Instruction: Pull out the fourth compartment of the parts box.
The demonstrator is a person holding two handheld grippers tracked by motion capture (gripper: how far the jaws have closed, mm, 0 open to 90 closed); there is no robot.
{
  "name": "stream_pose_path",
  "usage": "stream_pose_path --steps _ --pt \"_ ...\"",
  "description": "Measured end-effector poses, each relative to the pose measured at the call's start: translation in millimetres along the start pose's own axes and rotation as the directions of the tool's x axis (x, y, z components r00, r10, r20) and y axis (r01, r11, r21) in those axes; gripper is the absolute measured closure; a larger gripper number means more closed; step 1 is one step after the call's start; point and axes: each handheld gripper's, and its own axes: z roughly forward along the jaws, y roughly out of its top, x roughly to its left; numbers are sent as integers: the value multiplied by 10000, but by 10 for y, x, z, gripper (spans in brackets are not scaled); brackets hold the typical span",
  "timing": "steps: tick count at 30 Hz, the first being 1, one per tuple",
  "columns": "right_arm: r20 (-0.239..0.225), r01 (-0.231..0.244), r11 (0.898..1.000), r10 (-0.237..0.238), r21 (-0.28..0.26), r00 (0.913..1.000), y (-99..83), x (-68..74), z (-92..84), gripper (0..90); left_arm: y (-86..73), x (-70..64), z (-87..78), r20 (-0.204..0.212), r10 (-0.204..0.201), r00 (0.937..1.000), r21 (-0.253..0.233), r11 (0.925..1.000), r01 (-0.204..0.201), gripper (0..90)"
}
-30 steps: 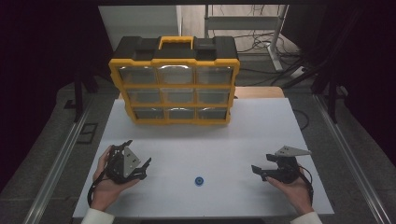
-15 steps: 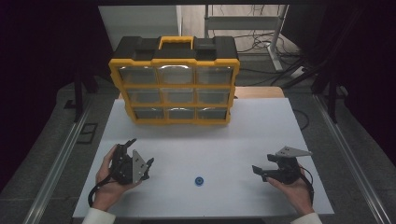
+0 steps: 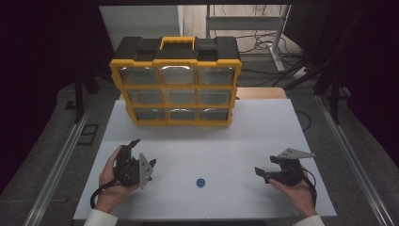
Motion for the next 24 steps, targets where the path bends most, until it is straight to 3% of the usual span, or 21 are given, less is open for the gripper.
stream_pose_path --steps 8,15,24 --pt "38 42 10000 -42 55 10000 -4 -2 5 170 -15 -30 43 -165 350 9993 91 9994 -348 108" --pt "33 -22 10000 22 33 10000 -6 -2 -1 169 6 -18 101 -284 1058 9940 433 9936 -1046 108" --pt "-33 -102 9999 102 36 9999 -7 -13 4 169 86 29 237 -515 1096 9926 305 9937 -1081 109"
